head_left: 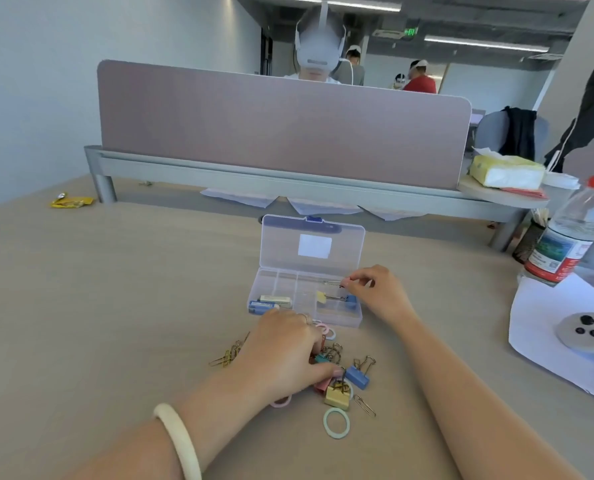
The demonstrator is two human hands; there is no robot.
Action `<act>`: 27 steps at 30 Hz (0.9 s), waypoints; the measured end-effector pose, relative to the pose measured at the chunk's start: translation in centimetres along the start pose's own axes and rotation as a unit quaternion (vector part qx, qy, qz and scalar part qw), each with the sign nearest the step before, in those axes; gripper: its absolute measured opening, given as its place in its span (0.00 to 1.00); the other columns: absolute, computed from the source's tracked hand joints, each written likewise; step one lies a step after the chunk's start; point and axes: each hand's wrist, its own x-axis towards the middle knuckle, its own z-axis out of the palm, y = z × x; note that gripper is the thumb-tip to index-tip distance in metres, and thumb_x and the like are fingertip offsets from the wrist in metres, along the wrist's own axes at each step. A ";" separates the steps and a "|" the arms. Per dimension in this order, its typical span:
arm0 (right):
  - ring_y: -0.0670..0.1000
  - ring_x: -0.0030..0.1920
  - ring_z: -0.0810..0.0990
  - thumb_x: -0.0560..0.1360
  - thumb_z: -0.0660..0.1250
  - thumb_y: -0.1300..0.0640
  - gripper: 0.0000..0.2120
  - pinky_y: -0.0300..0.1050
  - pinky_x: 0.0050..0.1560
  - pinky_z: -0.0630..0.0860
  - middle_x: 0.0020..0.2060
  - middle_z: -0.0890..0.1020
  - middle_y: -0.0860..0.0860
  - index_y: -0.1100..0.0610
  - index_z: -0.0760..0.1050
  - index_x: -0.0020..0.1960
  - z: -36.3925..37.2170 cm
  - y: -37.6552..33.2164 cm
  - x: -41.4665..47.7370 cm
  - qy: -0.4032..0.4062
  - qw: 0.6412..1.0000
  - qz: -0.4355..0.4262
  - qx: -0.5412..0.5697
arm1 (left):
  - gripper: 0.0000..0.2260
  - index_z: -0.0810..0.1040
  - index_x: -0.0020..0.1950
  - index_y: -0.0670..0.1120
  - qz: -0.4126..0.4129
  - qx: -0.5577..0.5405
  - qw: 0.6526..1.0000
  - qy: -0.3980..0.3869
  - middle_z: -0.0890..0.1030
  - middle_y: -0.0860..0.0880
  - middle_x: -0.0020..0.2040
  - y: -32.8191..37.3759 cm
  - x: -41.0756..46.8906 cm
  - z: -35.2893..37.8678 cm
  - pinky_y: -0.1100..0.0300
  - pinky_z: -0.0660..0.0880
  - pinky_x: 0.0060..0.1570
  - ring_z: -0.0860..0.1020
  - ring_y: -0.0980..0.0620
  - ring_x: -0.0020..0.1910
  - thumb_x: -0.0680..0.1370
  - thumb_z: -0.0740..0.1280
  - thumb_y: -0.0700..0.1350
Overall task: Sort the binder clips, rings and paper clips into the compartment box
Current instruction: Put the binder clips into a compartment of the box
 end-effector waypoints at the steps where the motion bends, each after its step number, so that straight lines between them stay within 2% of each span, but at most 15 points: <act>1: 0.43 0.38 0.72 0.71 0.69 0.50 0.09 0.35 0.38 0.68 0.44 0.76 0.51 0.55 0.80 0.47 0.1 0.1 0.0 0.003 1.000 0.001 0.006 | 0.21 0.77 0.40 0.48 -0.003 0.002 1.000 0.005 0.80 0.49 0.41 0.2 0.0 0.0 0.59 0.59 0.39 0.74 0.50 0.43 0.69 0.63 0.65; 5: 0.43 0.34 0.70 0.72 0.69 0.54 0.08 0.33 0.34 0.67 0.37 0.73 0.47 0.57 0.80 0.47 0.5 0.2 -0.2 0.008 0.999 0.009 0.045 | 0.19 0.78 0.41 0.48 -0.016 0.000 1.000 0.017 0.80 0.50 0.41 0.4 -0.2 0.3 0.59 0.60 0.41 0.74 0.50 0.43 0.70 0.63 0.63; 8: 0.43 0.33 0.70 0.72 0.68 0.57 0.08 0.35 0.34 0.68 0.35 0.72 0.47 0.57 0.78 0.51 0.8 0.4 -0.2 0.010 0.997 0.020 0.068 | 0.17 0.79 0.42 0.49 -0.025 -0.003 0.999 0.021 0.81 0.50 0.42 0.6 -0.3 0.3 0.58 0.62 0.43 0.74 0.50 0.44 0.70 0.63 0.62; 12: 0.44 0.36 0.71 0.72 0.68 0.58 0.08 0.35 0.37 0.68 0.40 0.74 0.52 0.54 0.77 0.51 0.9 0.7 -0.2 0.006 0.998 0.006 0.066 | 0.15 0.79 0.44 0.50 -0.045 -0.017 0.999 0.015 0.81 0.50 0.42 1.0 -0.4 0.2 0.59 0.65 0.42 0.74 0.51 0.44 0.70 0.64 0.59; 13: 0.45 0.38 0.72 0.73 0.67 0.57 0.06 0.36 0.39 0.68 0.43 0.74 0.52 0.54 0.78 0.49 0.8 0.7 -0.2 0.003 0.999 0.000 0.053 | 0.14 0.79 0.43 0.49 -0.049 -0.020 0.998 0.012 0.80 0.50 0.42 1.0 -0.4 0.1 0.59 0.65 0.41 0.74 0.51 0.43 0.69 0.64 0.59; 15: 0.48 0.42 0.74 0.75 0.63 0.53 0.09 0.40 0.45 0.70 0.47 0.73 0.54 0.55 0.81 0.48 0.7 0.7 -0.5 -0.013 1.000 -0.005 0.021 | 0.14 0.79 0.43 0.49 -0.056 -0.025 0.998 0.004 0.80 0.50 0.41 1.1 -0.4 0.0 0.59 0.65 0.39 0.73 0.51 0.42 0.69 0.65 0.57; 17: 0.52 0.46 0.75 0.77 0.60 0.51 0.13 0.42 0.50 0.70 0.48 0.74 0.55 0.56 0.82 0.48 0.6 0.8 -0.9 -0.020 1.000 -0.005 0.001 | 0.13 0.80 0.43 0.48 -0.056 -0.027 0.998 -0.005 0.78 0.49 0.39 1.1 -0.5 -0.2 0.58 0.65 0.38 0.72 0.50 0.41 0.68 0.65 0.56; 20: 0.53 0.47 0.76 0.78 0.58 0.51 0.15 0.43 0.52 0.70 0.48 0.75 0.56 0.56 0.81 0.49 0.5 0.9 -1.2 -0.019 1.000 -0.009 -0.008 | 0.13 0.80 0.42 0.47 -0.056 -0.026 0.998 -0.021 0.75 0.50 0.37 1.2 -0.6 -0.3 0.59 0.63 0.36 0.70 0.50 0.39 0.69 0.65 0.55; 23: 0.53 0.49 0.75 0.78 0.58 0.51 0.15 0.44 0.54 0.70 0.49 0.75 0.56 0.54 0.81 0.49 0.5 1.0 -1.4 -0.020 1.000 -0.011 -0.001 | 0.14 0.80 0.43 0.46 -0.055 -0.021 0.997 -0.043 0.77 0.48 0.41 1.1 -0.6 -0.5 0.59 0.63 0.35 0.70 0.51 0.38 0.69 0.65 0.56; 27: 0.53 0.50 0.75 0.78 0.57 0.50 0.15 0.45 0.53 0.71 0.49 0.75 0.55 0.53 0.81 0.52 0.3 1.1 -1.8 -0.028 1.000 -0.009 -0.004 | 0.11 0.80 0.47 0.48 -0.056 -0.030 0.997 -0.051 0.78 0.48 0.45 1.2 -0.7 -0.4 0.59 0.66 0.36 0.70 0.52 0.40 0.70 0.66 0.52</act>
